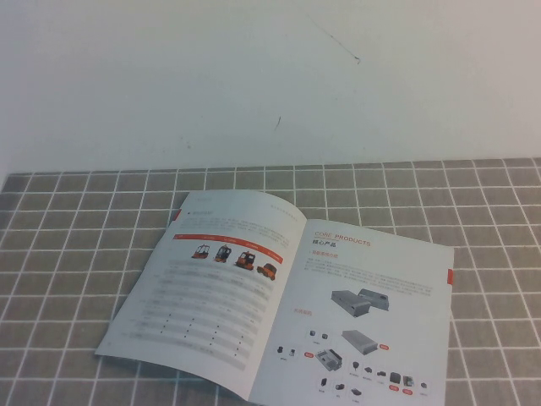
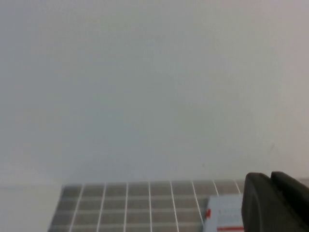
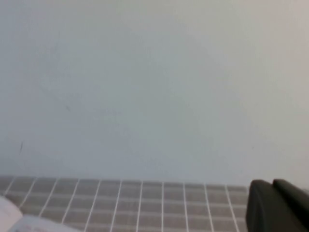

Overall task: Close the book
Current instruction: 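Close the open booklet and leave it lying on the table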

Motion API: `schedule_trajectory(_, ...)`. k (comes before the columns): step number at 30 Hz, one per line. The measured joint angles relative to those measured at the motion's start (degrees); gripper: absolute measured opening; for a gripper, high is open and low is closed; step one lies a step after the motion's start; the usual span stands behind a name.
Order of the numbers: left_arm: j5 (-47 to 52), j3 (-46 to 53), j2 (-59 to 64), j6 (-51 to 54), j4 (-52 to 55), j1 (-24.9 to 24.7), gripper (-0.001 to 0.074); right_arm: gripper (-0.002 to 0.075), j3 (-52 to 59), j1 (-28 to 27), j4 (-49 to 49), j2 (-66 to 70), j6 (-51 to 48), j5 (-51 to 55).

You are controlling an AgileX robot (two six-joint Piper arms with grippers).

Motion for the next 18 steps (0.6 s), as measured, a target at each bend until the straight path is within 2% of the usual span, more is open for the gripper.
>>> schedule_trajectory(3, 6.23, -4.24, 7.44, 0.42, -3.32, 0.00, -0.0003, -0.0003, -5.75, 0.00, 4.88, 8.61, -6.05, 6.66)
schedule_trajectory(6, 11.55, -7.18, 15.70, 4.61, -9.51, 0.00, -0.0003, -0.0003, -9.23, 0.00, 14.12, 17.92, -16.12, 11.42)
schedule_trajectory(11, 16.57, -8.51, 27.55, 15.80, -23.08, 0.00, -0.0003, -0.0003, -10.17, 0.08, 35.37, 33.59, -35.91, 13.92)
schedule_trajectory(14, 16.92, -8.51, 33.71, 22.68, -30.92, 0.00, -0.0003, -0.0003, -10.30, 0.40, 44.51, 44.01, -45.51, 15.40)
schedule_trajectory(18, 19.85, -8.86, 40.63, 32.38, -42.88, 0.00, -0.0003, -0.0003, -10.30, 3.21, 51.51, 56.62, -51.91, 14.52)
